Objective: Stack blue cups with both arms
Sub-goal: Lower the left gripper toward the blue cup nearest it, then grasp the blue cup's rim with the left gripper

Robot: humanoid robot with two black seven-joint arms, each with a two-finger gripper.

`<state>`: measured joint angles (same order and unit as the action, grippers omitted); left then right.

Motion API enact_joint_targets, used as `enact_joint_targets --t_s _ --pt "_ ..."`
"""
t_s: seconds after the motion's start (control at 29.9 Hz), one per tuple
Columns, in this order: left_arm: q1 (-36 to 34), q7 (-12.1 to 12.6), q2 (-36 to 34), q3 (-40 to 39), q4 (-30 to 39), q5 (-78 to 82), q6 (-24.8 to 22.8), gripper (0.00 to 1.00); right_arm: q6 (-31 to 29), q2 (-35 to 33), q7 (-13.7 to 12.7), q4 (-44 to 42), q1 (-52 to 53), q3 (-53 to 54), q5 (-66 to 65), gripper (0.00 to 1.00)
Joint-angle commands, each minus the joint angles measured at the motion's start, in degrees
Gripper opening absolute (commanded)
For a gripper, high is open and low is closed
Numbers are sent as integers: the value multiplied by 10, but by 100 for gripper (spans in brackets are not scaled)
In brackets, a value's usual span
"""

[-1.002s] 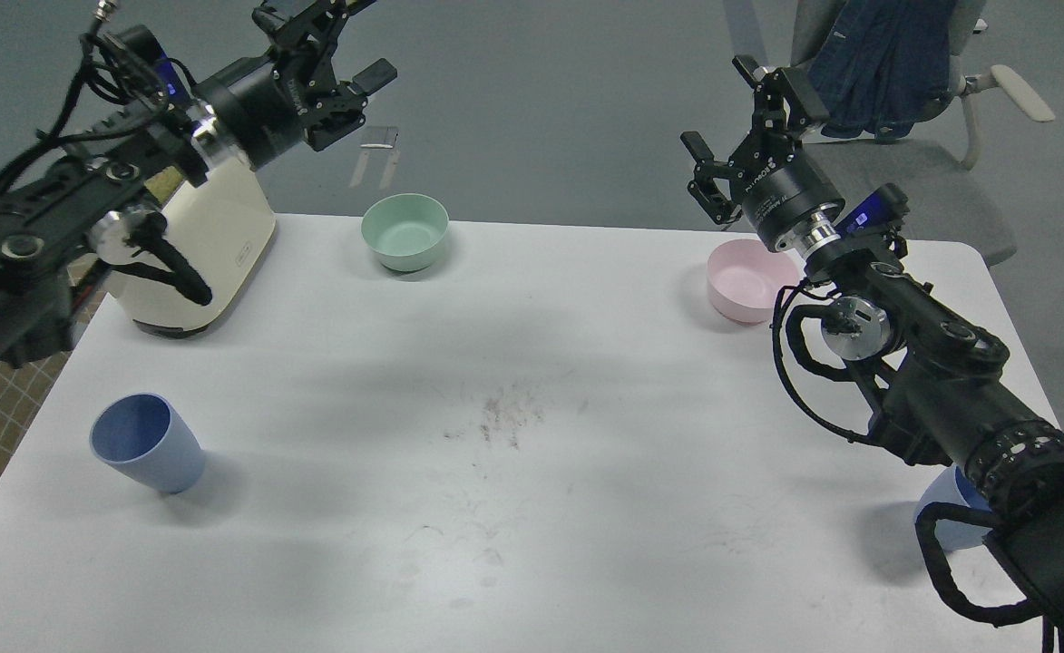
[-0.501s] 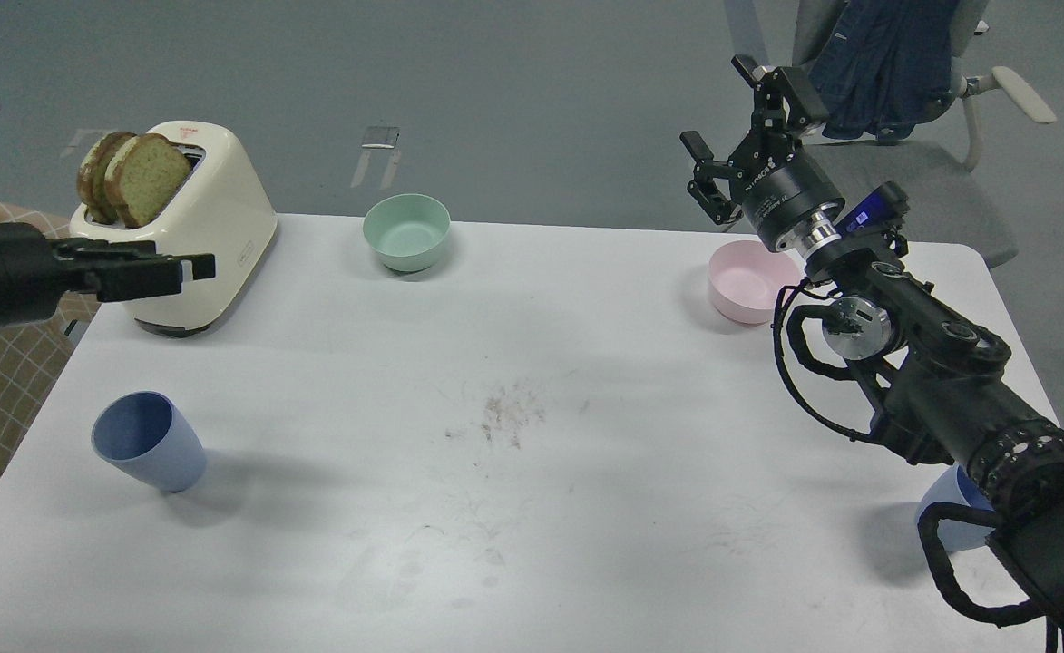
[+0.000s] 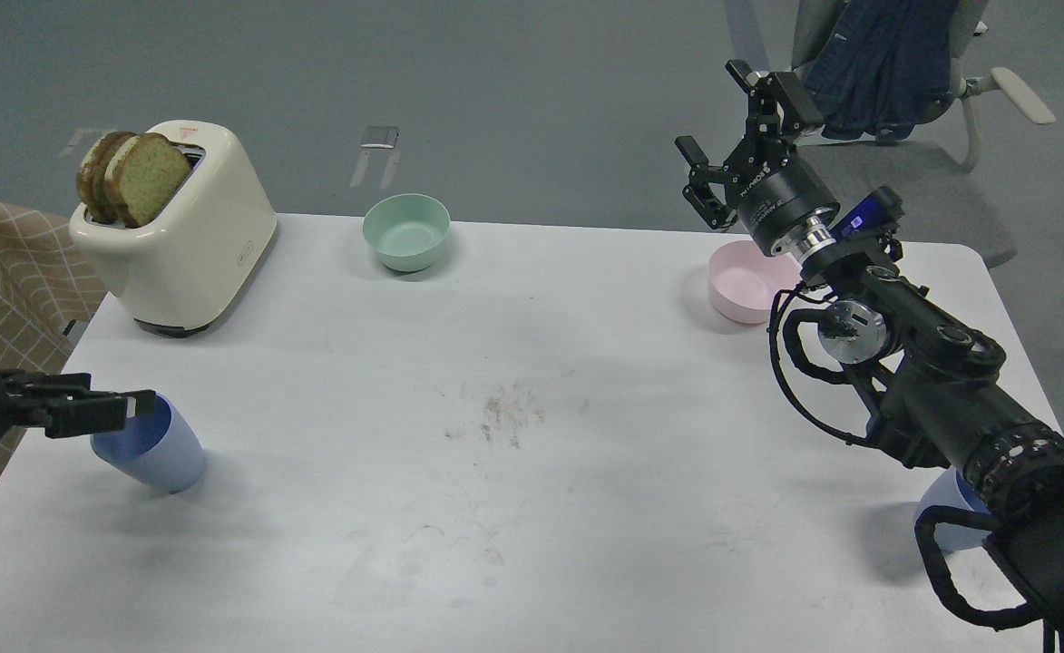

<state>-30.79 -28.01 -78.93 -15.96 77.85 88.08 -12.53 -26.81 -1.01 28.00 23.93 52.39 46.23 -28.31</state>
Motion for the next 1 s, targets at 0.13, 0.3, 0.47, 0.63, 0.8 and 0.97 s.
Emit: enact_joint_targets --t_s 0.13,0.3,0.47,0.63,0.8,0.97 --pt "4 0 21 8 -14 3 4 94 0 1 0 3 -2 0 0 100" --pt "4 0 28 25 -31 3 23 88 0 1 0 3 -4 0 0 100" --pt "4 0 28 37 -34 4 29 63 0 0 0 3 -5 0 0 100" --pt "4 0 28 45 -34 37 32 0 0 1 0 3 -4 0 0 100" --pt "3 0 29 44 -34 49 49 0 0 1 0 3 -4 0 0 100" --pt "-1 0 25 44 -32 50 66 0 0 1 0 3 -4 0 0 100"
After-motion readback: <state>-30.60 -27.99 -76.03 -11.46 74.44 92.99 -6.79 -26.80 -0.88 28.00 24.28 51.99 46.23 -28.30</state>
